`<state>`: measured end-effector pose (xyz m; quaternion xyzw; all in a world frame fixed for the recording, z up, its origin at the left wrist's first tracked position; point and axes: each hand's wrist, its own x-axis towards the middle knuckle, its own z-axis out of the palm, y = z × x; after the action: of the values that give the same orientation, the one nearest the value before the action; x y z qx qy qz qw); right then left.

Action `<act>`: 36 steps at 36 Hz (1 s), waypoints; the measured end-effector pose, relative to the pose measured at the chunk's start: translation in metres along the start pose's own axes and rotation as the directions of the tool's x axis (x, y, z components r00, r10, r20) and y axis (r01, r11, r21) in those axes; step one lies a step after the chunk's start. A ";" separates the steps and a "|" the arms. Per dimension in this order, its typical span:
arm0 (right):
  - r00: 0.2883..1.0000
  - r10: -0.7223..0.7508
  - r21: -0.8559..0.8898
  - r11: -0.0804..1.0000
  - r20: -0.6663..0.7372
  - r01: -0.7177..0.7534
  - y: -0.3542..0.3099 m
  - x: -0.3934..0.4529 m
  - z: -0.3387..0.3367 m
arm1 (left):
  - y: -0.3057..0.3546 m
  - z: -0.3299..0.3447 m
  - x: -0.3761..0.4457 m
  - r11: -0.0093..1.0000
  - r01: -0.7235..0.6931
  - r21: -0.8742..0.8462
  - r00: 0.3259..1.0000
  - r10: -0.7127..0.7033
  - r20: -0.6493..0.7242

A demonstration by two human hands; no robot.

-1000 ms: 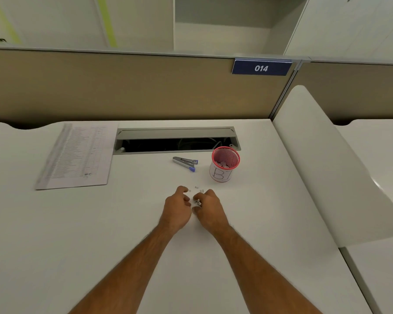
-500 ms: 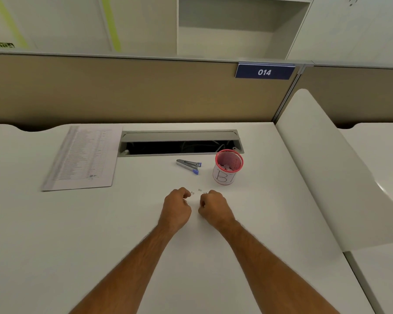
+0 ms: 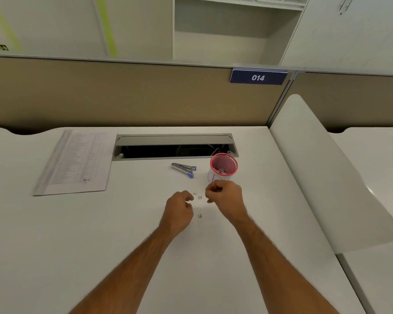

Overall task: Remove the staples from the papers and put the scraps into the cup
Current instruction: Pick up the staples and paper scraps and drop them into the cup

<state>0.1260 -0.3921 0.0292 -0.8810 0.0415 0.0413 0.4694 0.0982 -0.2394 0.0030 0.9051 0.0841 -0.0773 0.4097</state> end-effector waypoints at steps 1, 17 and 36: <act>0.999 -0.019 0.026 0.999 -0.029 0.019 -0.005 0.003 -0.006 | 0.004 0.000 0.002 1.000 -0.008 0.003 1.000 0.008 0.002; 0.990 0.008 -0.268 0.962 -0.142 -0.046 -0.018 0.081 -0.046 | 0.026 0.003 0.033 0.998 -0.057 -0.001 0.998 0.057 -0.014; 0.936 -0.323 -0.319 0.910 -0.143 0.265 -0.027 0.056 -0.030 | -0.007 -0.013 0.036 0.987 -0.008 0.159 0.999 0.013 -0.034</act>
<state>0.1855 -0.4037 0.0618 -0.9370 -0.0534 -0.1100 0.3273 0.1328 -0.2215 -0.0011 0.9364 0.0800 -0.0660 0.3352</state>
